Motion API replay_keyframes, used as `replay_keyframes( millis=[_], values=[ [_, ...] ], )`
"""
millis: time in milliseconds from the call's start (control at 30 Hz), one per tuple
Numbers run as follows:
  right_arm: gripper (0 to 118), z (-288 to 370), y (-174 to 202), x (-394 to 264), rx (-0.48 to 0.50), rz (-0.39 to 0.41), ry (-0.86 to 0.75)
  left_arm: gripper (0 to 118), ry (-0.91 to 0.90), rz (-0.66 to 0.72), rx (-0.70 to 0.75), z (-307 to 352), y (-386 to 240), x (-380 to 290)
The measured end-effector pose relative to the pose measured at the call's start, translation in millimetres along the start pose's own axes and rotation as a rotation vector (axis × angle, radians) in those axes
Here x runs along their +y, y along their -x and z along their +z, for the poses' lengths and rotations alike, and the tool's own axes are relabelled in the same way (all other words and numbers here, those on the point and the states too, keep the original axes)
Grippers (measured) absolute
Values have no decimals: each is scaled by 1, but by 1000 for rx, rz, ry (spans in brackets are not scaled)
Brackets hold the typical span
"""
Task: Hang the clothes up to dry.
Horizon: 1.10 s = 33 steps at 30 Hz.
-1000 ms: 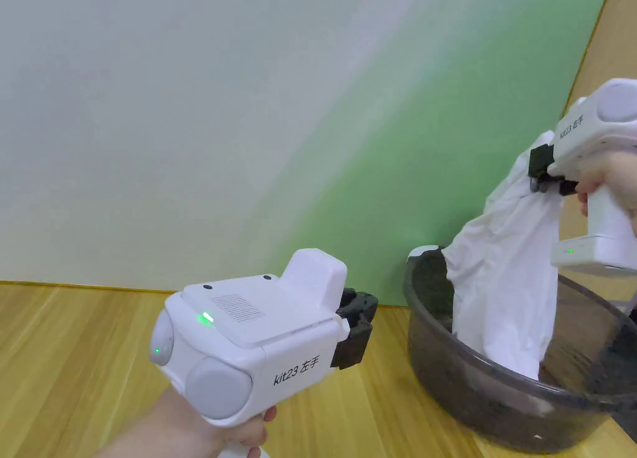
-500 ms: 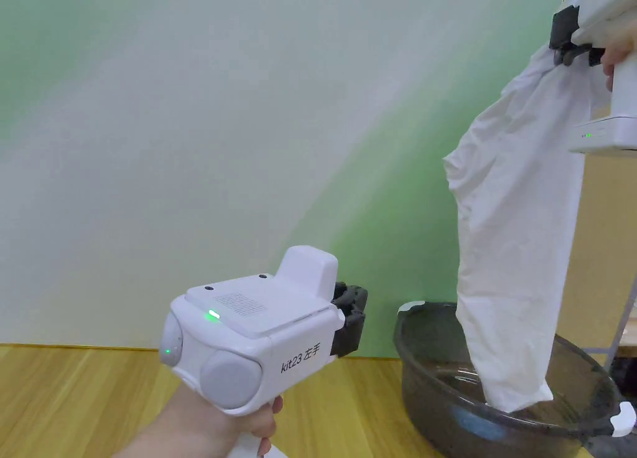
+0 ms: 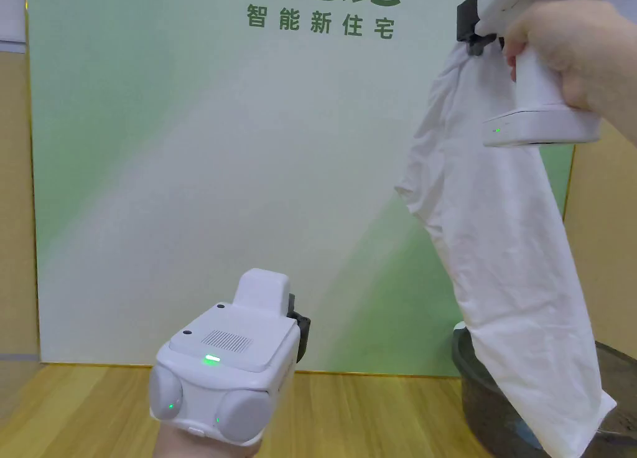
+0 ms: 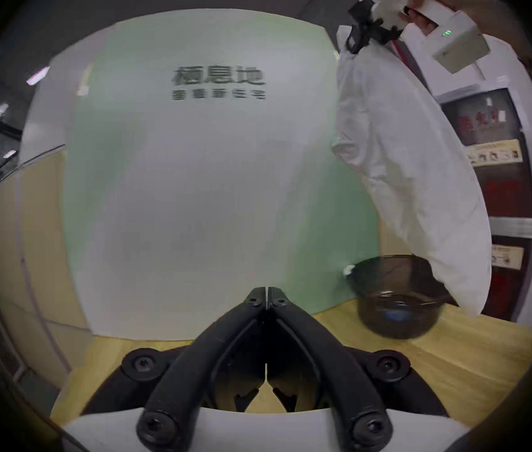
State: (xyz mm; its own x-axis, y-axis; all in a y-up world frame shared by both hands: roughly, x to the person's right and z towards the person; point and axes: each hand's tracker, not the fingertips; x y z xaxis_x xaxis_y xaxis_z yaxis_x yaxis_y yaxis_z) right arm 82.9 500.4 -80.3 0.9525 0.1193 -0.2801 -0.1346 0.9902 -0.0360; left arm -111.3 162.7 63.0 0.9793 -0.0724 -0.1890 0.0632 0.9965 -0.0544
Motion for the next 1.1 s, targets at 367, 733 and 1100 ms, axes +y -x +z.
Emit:
replay_keyframes(
  millis=[367,733,1100],
  values=[
    [15,22,185,-8,331,-69,23,0,61,75,202,62,103,-33],
    [15,44,291,-19,564,-48,36,0,55,38,383,121,162,-42],
    [15,-2,280,-235,533,72,368,0,111,40,394,129,147,-91]
  ],
)
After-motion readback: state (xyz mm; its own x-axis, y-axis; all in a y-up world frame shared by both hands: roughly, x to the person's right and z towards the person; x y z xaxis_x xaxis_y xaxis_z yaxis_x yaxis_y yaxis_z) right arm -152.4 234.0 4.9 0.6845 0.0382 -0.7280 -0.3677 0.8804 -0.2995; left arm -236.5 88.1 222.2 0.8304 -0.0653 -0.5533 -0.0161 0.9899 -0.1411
